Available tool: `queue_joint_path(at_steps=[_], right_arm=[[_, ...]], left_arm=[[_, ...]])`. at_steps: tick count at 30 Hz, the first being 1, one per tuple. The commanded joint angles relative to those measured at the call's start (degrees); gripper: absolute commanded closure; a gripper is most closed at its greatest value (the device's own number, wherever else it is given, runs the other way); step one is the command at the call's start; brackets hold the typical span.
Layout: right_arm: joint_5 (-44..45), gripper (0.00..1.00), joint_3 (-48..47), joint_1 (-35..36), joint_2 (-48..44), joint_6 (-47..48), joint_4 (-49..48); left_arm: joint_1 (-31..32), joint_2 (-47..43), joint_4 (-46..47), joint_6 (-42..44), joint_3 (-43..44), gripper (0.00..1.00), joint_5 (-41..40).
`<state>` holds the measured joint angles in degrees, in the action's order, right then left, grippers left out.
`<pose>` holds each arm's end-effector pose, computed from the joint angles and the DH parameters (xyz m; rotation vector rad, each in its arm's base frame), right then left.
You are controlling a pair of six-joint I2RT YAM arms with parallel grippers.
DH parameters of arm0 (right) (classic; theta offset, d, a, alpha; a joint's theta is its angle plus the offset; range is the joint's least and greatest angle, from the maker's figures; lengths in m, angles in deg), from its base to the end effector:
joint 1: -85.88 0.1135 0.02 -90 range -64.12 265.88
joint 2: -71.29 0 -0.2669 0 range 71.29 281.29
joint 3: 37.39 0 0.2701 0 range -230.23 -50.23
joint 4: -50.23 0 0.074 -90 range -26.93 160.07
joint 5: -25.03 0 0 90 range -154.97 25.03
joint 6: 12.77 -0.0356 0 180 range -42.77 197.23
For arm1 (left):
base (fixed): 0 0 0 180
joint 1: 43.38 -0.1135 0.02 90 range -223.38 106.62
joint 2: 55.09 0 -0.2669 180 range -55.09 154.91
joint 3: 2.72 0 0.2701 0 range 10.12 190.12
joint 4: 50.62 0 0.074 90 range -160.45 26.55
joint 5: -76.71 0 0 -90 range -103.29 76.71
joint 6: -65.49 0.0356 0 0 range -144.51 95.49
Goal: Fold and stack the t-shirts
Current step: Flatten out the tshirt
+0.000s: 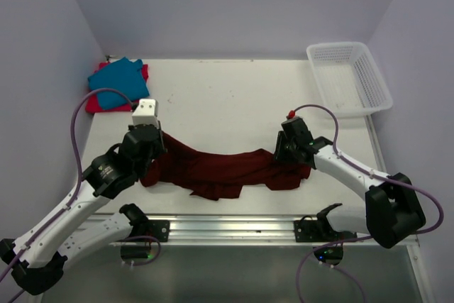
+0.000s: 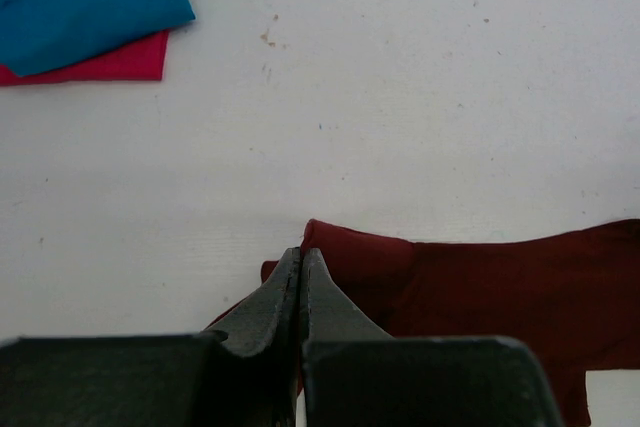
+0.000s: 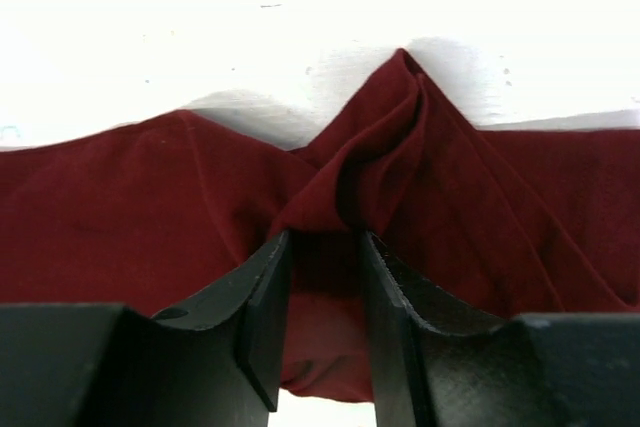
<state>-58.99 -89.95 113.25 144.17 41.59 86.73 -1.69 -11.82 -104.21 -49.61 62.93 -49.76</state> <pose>0.2278 0.1138 0.1832 0.2261 2.5706 0.2868 0.1359 -0.0927 0.3461 -0.0775 1.9998 -0.0689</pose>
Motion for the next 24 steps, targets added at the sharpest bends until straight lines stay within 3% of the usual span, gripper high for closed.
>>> queue_joint_path(at_steps=[1,14,16,21,24], right_arm=[[-3.16,0.62,1.05,0.4,0.07,-2.07,-3.27],[-3.96,0.75,5.09,0.66,-1.86,-4.18,-4.23],[-4.13,0.73,5.18,0.75,-1.95,-4.18,-3.97],[-3.87,1.0,5.62,0.75,-2.13,-4.18,-4.41],[-4.04,1.0,5.36,0.66,-3.01,-4.0,-4.59]], left_arm=[[-0.21,-0.29,3.05,-1.26,1.5,1.0,-1.68],[-0.12,-0.64,2.34,-1.35,1.67,1.0,-2.2],[-0.21,-0.55,2.52,-1.35,1.76,1.0,-2.2],[-0.21,-0.29,2.52,-1.35,1.76,1.0,-2.12],[-0.21,-0.46,2.43,-1.27,1.94,1.0,-2.11]])
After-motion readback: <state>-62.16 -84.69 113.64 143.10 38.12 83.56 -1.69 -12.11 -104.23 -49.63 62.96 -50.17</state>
